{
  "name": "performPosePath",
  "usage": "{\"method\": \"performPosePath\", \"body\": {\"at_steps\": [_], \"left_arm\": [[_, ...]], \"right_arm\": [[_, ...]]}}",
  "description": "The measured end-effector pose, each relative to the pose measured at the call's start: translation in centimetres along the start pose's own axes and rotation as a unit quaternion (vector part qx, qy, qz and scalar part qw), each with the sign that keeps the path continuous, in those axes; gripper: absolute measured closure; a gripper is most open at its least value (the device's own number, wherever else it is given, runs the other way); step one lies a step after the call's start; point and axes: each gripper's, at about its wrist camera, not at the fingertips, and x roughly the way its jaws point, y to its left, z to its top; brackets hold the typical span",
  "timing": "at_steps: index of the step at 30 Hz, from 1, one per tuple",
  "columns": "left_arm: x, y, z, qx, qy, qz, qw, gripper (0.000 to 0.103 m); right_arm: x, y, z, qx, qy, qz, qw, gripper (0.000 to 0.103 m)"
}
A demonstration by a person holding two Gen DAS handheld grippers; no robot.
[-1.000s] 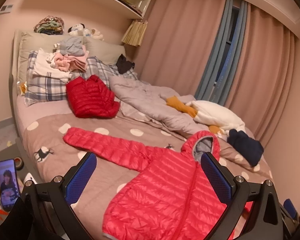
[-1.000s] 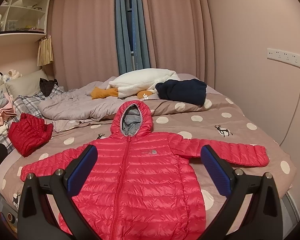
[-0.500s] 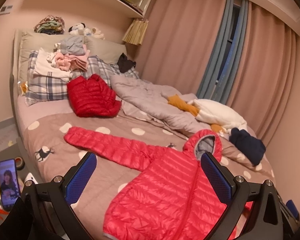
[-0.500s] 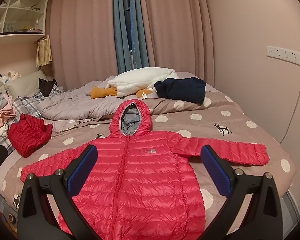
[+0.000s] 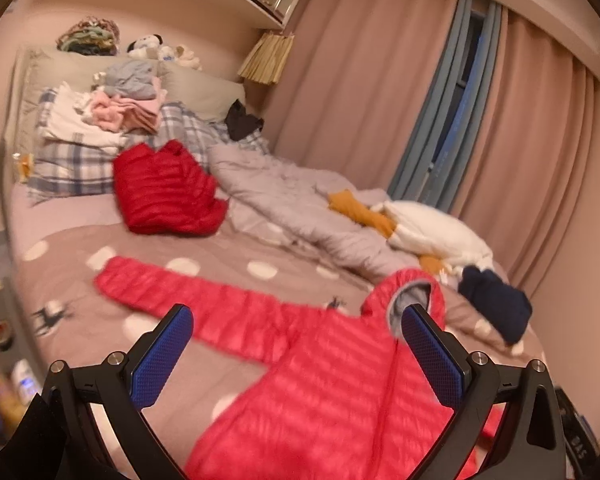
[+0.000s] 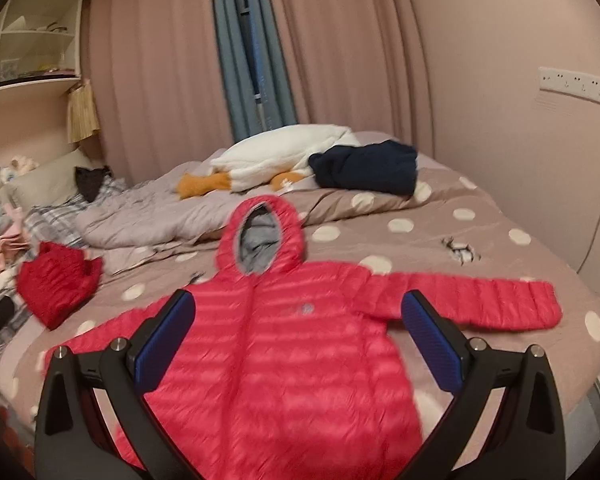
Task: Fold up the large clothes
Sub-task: 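Grasp one sleeve cuff with the right gripper while the left gripper grasps the other cuff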
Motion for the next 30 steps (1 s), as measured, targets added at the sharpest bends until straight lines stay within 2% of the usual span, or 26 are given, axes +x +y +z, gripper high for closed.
{"method": "performPosePath", "body": {"at_steps": [3,4,6,9,12,14,16,18,20,22,24,25,26,27,28,29,30], "left_arm": [[4.0,1.6,0.4,0.001,-0.012,0.003,0.9999,0.000],[5.8,2.5,0.6,0.001,-0.015,0.018,0.9997,0.000],[7.9,4.2,0.6,-0.013,-0.012,0.046,0.9988,0.000],[11.6,8.8,0.6,-0.082,0.013,0.078,0.9935,0.000],[14.8,13.9,0.0,-0.135,0.046,0.122,0.9822,0.001],[16.0,17.0,-0.7,-0.170,0.058,0.148,0.9725,0.011],[16.6,19.1,-1.4,-0.197,0.062,0.169,0.9637,0.016],[17.0,20.9,-2.0,-0.209,0.078,0.167,0.9604,0.016],[17.0,22.2,-2.6,-0.237,0.087,0.173,0.9521,0.016],[17.3,23.0,-3.1,-0.266,0.094,0.150,0.9477,0.016],[17.7,23.7,-3.7,-0.311,0.107,0.073,0.9416,0.016],[18.3,23.9,-4.2,-0.342,0.120,0.022,0.9319,0.016],[18.9,24.1,-4.8,-0.373,0.135,-0.034,0.9173,0.017],[19.3,24.0,-5.2,-0.388,0.139,-0.062,0.9089,0.022],[19.4,23.9,-5.7,-0.397,0.140,-0.072,0.9042,0.037],[19.5,24.0,-5.9,-0.402,0.146,-0.068,0.9015,0.048],[19.6,24.0,-6.2,-0.405,0.153,-0.060,0.8996,0.053]], "right_arm": [[4.8,-1.9,0.5,-0.022,0.015,-0.057,0.998,0.000],[6.3,-2.9,0.7,-0.017,0.030,-0.065,0.997,0.000],[9.3,-6.2,0.9,0.032,0.063,-0.092,0.993,0.000],[12.2,-12.6,1.1,0.134,0.082,-0.122,0.980,0.000],[13.5,-18.0,1.2,0.194,0.093,-0.172,0.961,0.000],[13.5,-21.5,1.0,0.231,0.081,-0.219,0.944,0.000],[13.4,-24.4,0.3,0.268,0.068,-0.259,0.925,0.000],[13.6,-26.5,-0.8,0.304,0.072,-0.272,0.910,0.001],[13.8,-29.4,-2.5,0.359,0.082,-0.279,0.887,0.002],[13.7,-31.1,-3.9,0.393,0.083,-0.293,0.868,0.002],[13.9,-32.3,-4.9,0.416,0.080,-0.293,0.857,0.002],[14.0,-32.9,-5.7,0.437,0.080,-0.285,0.850,0.001],[14.1,-33.4,-6.5,0.462,0.076,-0.270,0.841,0.001],[14.2,-33.6,-7.1,0.480,0.068,-0.260,0.835,0.001],[14.3,-33.7,-7.3,0.483,0.061,-0.259,0.834,0.000],[14.4,-33.7,-7.3,0.482,0.055,-0.259,0.835,0.000],[14.7,-33.8,-7.4,0.477,0.050,-0.256,0.839,0.000]]}}
